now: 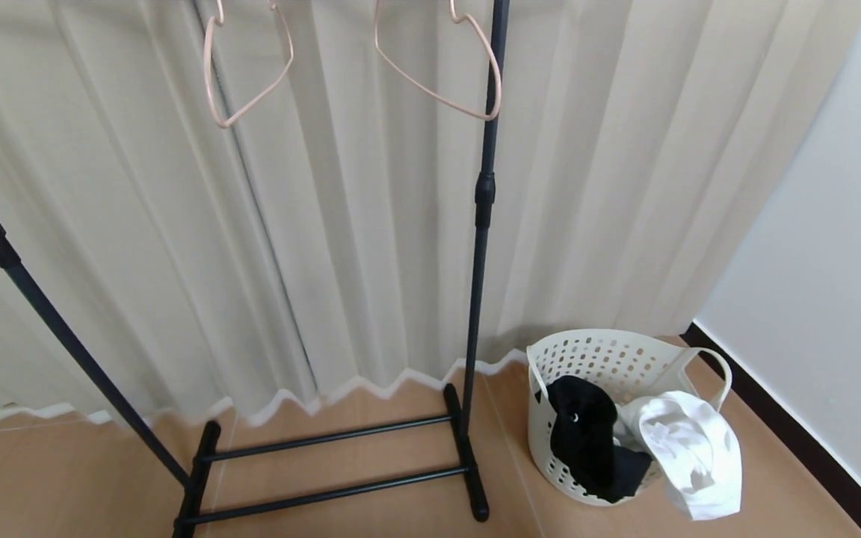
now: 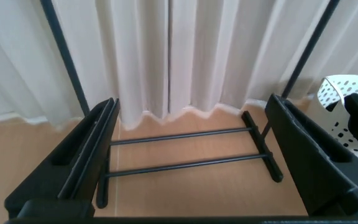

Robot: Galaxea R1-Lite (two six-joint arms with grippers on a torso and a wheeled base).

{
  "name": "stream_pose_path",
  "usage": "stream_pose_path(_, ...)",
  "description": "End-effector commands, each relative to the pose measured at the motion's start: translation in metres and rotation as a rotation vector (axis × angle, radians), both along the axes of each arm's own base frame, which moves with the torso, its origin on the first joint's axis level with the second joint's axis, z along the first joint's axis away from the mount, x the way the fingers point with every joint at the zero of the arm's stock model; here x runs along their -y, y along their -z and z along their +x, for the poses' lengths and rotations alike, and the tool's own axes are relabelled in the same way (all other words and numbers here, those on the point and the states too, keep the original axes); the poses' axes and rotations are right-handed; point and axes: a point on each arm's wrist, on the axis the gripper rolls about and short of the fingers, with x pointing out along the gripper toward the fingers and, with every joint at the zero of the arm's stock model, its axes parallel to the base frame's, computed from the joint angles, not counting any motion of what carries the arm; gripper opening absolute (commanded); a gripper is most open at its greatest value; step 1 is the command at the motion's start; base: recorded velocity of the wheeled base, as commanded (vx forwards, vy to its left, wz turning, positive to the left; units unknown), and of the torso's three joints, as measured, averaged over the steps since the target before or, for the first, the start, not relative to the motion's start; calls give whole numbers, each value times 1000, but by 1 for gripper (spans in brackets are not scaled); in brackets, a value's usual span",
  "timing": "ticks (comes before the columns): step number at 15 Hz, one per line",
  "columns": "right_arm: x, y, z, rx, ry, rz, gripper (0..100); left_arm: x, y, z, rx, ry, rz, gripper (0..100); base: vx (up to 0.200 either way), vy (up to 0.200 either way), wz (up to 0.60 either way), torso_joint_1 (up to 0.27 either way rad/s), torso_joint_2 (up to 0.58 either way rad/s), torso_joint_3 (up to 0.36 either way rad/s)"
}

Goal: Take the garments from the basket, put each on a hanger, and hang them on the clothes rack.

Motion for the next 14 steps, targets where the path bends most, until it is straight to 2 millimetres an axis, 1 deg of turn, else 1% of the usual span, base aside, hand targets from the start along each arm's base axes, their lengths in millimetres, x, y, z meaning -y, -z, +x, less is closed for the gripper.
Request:
stream_pose_path(1, 0, 0, 0, 0, -1, -1, 100, 0, 0, 0, 0, -1, 0, 100, 200, 0, 0, 2, 7, 2)
stream_pose_path(2, 0, 0, 0, 1, -2, -2, 100, 0, 0, 0, 0, -1, 0, 100, 200, 0, 0, -7, 2, 7)
stream_pose_path(4, 0, 0, 0, 1, -2, -2, 100, 0, 0, 0, -2, -1, -2, 100, 0, 0, 0, 0, 0, 0)
stream_pose_path(7, 0, 0, 0, 0, -1, -1, 100, 0, 0, 0, 0, -1, -2, 100, 0, 0, -600, 12, 4, 1)
stream_pose_path(14, 0, 0, 0, 1, -2, -5, 100, 0, 0, 0, 0, -1, -2, 100, 0, 0, 0, 0, 0, 0)
